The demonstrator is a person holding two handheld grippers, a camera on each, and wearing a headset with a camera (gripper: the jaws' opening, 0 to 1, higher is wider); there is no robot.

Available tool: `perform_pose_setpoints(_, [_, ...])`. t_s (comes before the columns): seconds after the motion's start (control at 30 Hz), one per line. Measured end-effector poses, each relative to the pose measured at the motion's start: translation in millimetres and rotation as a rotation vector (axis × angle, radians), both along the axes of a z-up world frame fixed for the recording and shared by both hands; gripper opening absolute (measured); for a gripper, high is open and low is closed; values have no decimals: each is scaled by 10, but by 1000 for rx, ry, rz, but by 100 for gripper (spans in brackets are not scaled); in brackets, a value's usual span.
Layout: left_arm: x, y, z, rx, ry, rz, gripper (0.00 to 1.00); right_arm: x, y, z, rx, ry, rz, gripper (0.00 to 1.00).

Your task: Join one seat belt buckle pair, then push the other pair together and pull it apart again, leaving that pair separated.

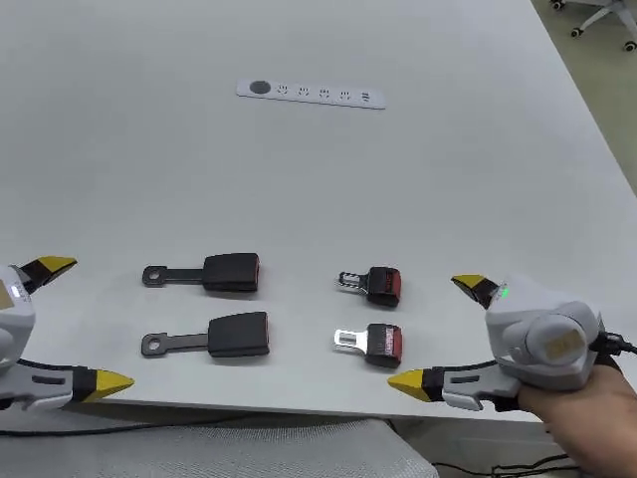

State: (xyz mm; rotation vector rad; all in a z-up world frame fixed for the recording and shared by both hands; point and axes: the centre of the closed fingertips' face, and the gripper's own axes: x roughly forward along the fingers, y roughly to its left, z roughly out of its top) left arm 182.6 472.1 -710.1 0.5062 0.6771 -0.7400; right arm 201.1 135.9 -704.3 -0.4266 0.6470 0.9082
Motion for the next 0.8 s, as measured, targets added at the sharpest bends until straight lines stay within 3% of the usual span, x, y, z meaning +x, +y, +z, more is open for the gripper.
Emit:
perform_pose_setpoints(0.27, [16,39,2,-3,3,16,97,15,13,-30,-38,1,20,95])
perform_pose_setpoints(0.5, [13,101,-32,26,8,10,96,40,-1,-69,-47,3,19,93])
perform_pose_setpoints(0.67, [29,110,-22,20,-2,12,96,60,-26,-62,-43,-11,4,93])
perform_pose_setpoints(0.8, [28,113,-21,36,-3,11,89,18,-24,-120,-52,-3,12,93])
